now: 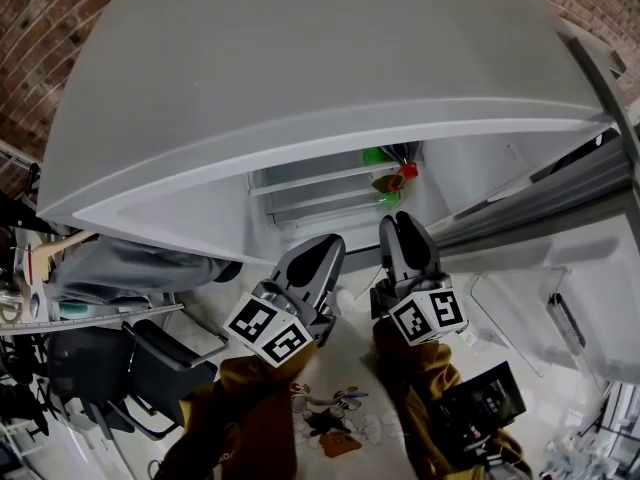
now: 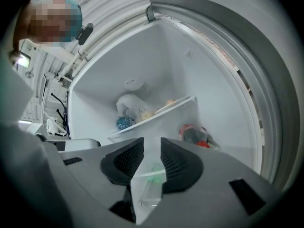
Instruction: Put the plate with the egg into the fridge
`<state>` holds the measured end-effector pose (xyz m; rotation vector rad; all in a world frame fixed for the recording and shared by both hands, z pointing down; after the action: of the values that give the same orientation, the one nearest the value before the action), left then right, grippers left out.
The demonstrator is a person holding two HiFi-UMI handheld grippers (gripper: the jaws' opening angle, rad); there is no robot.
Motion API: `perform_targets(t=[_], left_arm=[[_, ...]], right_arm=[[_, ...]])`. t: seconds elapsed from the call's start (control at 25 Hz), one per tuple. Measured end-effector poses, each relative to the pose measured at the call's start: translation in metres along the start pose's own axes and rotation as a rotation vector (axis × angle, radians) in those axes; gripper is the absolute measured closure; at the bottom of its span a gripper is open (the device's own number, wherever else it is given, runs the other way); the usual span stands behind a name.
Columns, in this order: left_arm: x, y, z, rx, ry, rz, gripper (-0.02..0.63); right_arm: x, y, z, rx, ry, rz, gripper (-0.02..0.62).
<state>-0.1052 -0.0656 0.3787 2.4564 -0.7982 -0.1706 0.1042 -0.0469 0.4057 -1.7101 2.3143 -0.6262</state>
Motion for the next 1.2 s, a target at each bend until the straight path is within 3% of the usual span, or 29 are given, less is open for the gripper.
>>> perform_targets(t=[0.44, 0.76, 1.2], left_arm=[[-0.017, 0.009, 0.01, 0.01, -0.004, 0.045, 0.598], [-0.024, 0.002, 0.004, 0.004, 0.0, 0.057, 0.598], [-0.018, -0.001, -0.008, -0.01, 0.011, 0.037, 0.598]], right_arm=[[0.003, 0.024, -0.024, -0.02, 0.111, 0.081, 0.485], [-0.001, 0.031, -0.019, -0.028, 0.122, 0.082, 0.486], [-0.007, 0.03, -0.012, -0.083, 0.091, 0.078, 0.589]])
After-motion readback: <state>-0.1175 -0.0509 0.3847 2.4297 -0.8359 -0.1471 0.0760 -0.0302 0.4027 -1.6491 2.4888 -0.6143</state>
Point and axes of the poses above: the fingertips, and each gripper's own axes: x forward along the fingers, y to its left, z out of its top, the point moved 10 cm from there along -x, backward along the fingers, and after that the axes turned 6 degrees about y, right-handed, at the moved point
